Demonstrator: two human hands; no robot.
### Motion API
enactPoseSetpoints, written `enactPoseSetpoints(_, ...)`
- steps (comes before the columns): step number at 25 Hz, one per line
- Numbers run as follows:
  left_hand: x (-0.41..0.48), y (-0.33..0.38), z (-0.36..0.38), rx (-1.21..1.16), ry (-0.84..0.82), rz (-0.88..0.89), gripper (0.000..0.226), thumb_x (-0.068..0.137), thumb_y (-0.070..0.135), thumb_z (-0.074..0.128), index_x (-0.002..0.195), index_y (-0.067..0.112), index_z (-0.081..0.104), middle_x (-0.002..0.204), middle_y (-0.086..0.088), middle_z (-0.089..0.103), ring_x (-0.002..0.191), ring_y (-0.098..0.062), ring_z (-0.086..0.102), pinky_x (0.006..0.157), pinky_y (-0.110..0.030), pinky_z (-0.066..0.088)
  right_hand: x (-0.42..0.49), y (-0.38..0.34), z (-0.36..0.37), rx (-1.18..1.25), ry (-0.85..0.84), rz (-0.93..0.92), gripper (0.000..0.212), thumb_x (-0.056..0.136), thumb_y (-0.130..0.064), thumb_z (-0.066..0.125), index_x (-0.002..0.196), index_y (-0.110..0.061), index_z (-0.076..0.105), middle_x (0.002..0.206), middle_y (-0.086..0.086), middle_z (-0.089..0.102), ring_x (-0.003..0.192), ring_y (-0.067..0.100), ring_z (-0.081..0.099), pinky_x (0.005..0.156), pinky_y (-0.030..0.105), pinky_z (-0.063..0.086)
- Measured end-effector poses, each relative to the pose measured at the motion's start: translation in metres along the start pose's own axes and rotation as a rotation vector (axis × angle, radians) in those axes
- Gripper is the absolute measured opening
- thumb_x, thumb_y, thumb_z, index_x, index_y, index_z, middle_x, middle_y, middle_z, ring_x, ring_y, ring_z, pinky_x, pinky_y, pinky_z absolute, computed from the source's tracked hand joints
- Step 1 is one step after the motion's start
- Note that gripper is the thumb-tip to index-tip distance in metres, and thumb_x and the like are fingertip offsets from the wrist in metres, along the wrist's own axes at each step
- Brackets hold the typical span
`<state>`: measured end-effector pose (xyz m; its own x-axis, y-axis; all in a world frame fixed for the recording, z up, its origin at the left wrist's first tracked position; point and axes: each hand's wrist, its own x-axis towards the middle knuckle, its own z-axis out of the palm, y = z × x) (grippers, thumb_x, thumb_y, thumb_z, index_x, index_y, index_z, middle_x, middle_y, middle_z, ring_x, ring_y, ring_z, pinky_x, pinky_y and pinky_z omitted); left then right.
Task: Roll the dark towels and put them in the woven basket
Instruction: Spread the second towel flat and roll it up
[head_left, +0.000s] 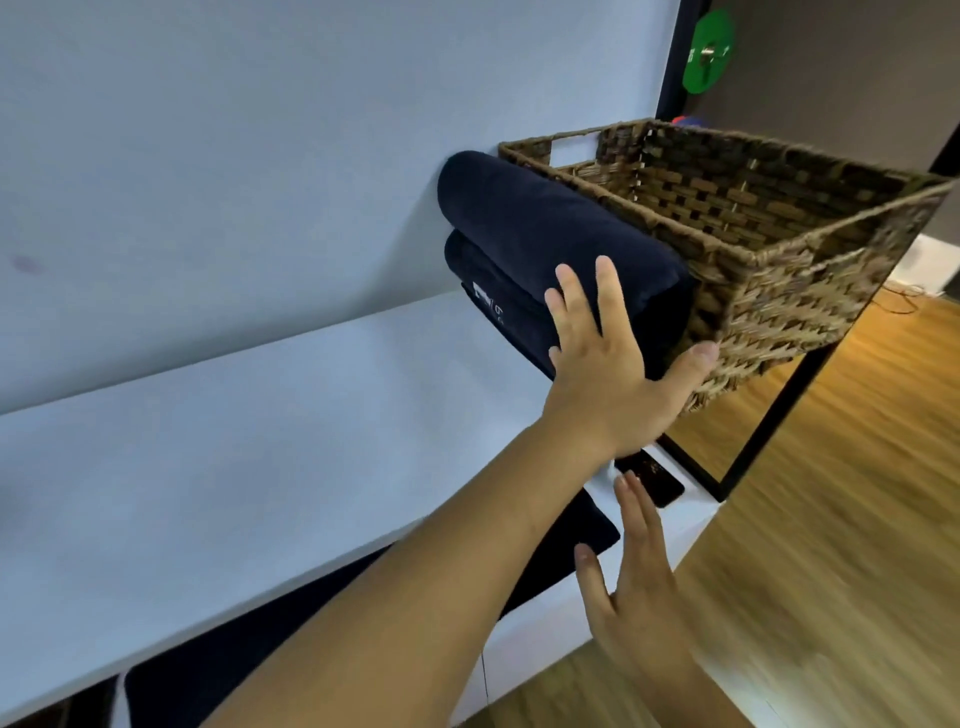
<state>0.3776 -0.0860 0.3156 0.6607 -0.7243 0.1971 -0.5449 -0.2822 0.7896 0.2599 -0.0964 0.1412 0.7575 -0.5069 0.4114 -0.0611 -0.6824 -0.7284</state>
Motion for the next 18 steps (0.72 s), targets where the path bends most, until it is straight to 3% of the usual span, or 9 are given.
enactPoseSetpoints(2,-0.031,-0.005,0.014,0.025,-0.035,0.083,0.101,0.083,0.071,0.045,0.15,0.033,-0.021,0.154,0.006,-0.037,0.144,-0.018,-0.03,0.118,-0.059,0.002,-0.012,0.007,0.007,-0.051,-0.1,0.107,0.066,0.09,-0.028,0.059,0.146,-0.032,0.026,0.146,-0.01,0.036,0.123,0.011,0.048,0.087,0.032,0.046)
enactPoseSetpoints(4,-0.067,-0.018,0.029,0.077,-0.078,0.193,0.095,0.093,0.053,0.052,0.152,0.028,-0.017,0.158,0.005,-0.031,0.146,-0.016,-0.026,0.119,-0.054,-0.002,-0.025,0.014,0.014,-0.118,-0.224,0.212,0.056,0.082,-0.048,0.048,0.133,-0.027,0.044,0.116,-0.001,0.055,0.092,0.017,0.058,0.072,0.029,0.039)
enactPoseSetpoints(5,-0.083,-0.028,0.033,0.115,-0.089,0.244,0.09,0.096,0.046,0.052,0.154,0.025,-0.013,0.16,0.004,-0.026,0.147,-0.014,-0.024,0.12,-0.051,-0.003,-0.029,0.02,0.017,-0.137,-0.288,0.264,0.061,0.08,-0.051,0.043,0.133,-0.022,0.048,0.112,0.005,0.06,0.093,0.021,0.061,0.073,0.028,0.038)
enactPoseSetpoints(8,-0.136,-0.078,0.038,0.175,-0.099,0.258,0.075,0.098,0.033,0.05,0.155,0.022,0.003,0.164,0.004,-0.006,0.149,-0.009,-0.008,0.122,-0.038,0.002,-0.046,0.043,0.033,-0.196,-0.454,0.35,0.062,0.089,-0.037,0.055,0.147,-0.021,0.038,0.14,0.006,0.05,0.129,0.026,0.049,0.089,0.03,0.043)
enactPoseSetpoints(10,-0.181,-0.119,0.042,0.108,-0.118,0.053,0.068,0.098,0.033,0.049,0.154,0.027,0.012,0.162,0.01,0.011,0.147,-0.004,0.009,0.12,-0.024,0.01,-0.06,0.053,0.042,-0.221,-0.513,0.364,0.066,0.092,-0.028,0.059,0.15,-0.029,0.029,0.151,0.001,0.039,0.141,0.023,0.035,0.103,0.035,0.042)
enactPoseSetpoints(12,-0.234,-0.165,0.049,-0.032,-0.124,-0.306,0.062,0.097,0.036,0.049,0.151,0.035,0.019,0.151,0.015,0.033,0.137,-0.002,0.03,0.112,-0.021,0.027,-0.072,0.062,0.047,-0.247,-0.548,0.404,0.06,0.091,-0.021,0.062,0.147,-0.024,0.038,0.147,0.006,0.045,0.134,0.026,0.044,0.101,0.036,0.043)
enactPoseSetpoints(14,-0.289,-0.22,0.051,-0.19,-0.076,-0.703,0.051,0.095,0.032,0.054,0.143,0.031,0.036,0.132,0.008,0.054,0.124,-0.008,0.05,0.1,-0.025,0.043,-0.084,0.064,0.061,-0.253,-0.639,0.481,0.052,0.091,-0.019,0.063,0.14,-0.02,0.046,0.136,0.009,0.056,0.12,0.026,0.055,0.095,0.033,0.044)
enactPoseSetpoints(18,-0.363,-0.313,0.05,-0.504,0.312,-1.252,0.018,0.093,0.018,0.061,0.112,0.015,0.061,0.114,-0.007,0.066,0.1,-0.018,0.062,0.075,-0.023,0.048,-0.091,0.081,0.11,-0.206,-0.881,0.644,0.042,0.093,-0.026,0.064,0.133,-0.016,0.055,0.128,0.006,0.063,0.113,0.026,0.059,0.089,0.029,0.044)
